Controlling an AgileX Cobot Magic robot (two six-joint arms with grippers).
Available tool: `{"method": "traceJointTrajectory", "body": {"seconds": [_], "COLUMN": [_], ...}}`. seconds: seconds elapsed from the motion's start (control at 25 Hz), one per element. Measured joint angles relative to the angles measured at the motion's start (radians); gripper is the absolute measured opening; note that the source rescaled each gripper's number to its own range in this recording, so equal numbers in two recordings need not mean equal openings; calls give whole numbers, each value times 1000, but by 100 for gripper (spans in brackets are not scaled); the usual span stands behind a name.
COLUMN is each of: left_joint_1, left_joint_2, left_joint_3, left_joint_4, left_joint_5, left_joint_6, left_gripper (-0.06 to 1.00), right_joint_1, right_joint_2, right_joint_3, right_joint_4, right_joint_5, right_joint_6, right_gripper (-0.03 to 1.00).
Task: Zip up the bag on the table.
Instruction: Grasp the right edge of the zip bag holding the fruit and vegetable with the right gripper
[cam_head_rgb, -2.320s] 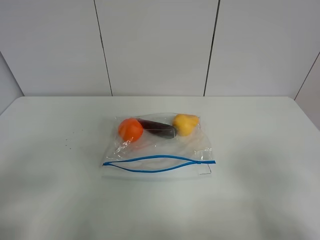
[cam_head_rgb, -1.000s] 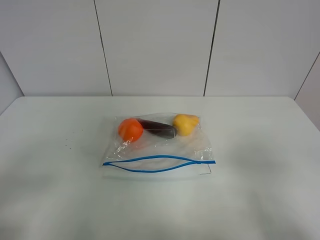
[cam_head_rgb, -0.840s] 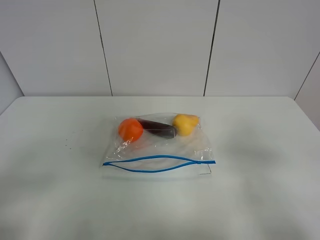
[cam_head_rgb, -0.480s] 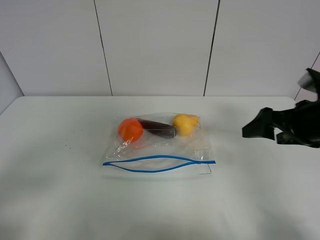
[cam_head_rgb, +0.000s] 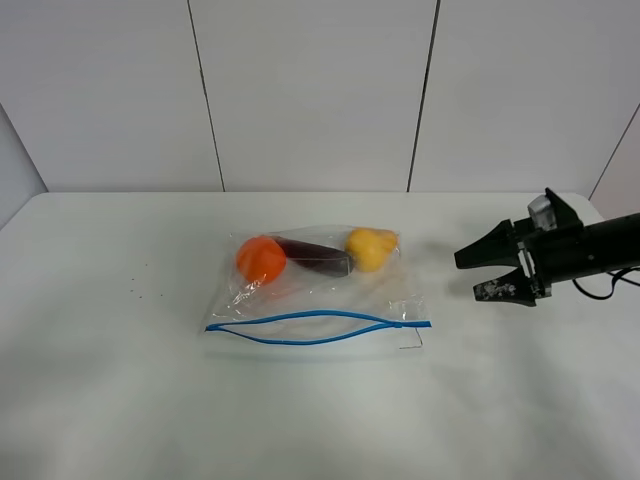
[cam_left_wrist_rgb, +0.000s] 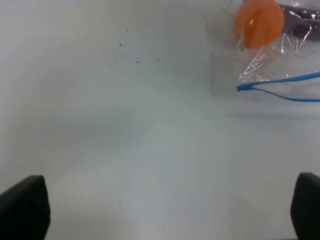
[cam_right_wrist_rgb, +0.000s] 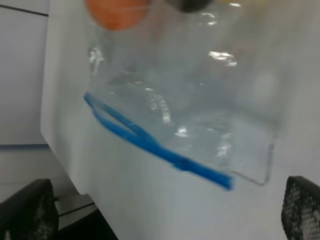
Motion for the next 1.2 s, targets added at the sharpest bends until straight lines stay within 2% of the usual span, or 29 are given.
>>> {"method": "traceJointTrajectory", "body": {"seconds": [0.28,0.84,1.2], "left_joint_1": [0,0,0], "left_joint_2": [0,0,0], "left_joint_3": [0,0,0], "left_joint_4": [0,0,0], "left_joint_5": [0,0,0], "left_joint_6": [0,0,0], "left_gripper": [100,100,100], "right_joint_1": [83,240,258], "right_joint_2": [206,232,232], "right_joint_3": [-91,-211,-211], "right_joint_4": [3,74,75], "right_joint_5": [9,13,13], "right_joint_6": [-34,6,40], "right_gripper": [100,97,93]}}
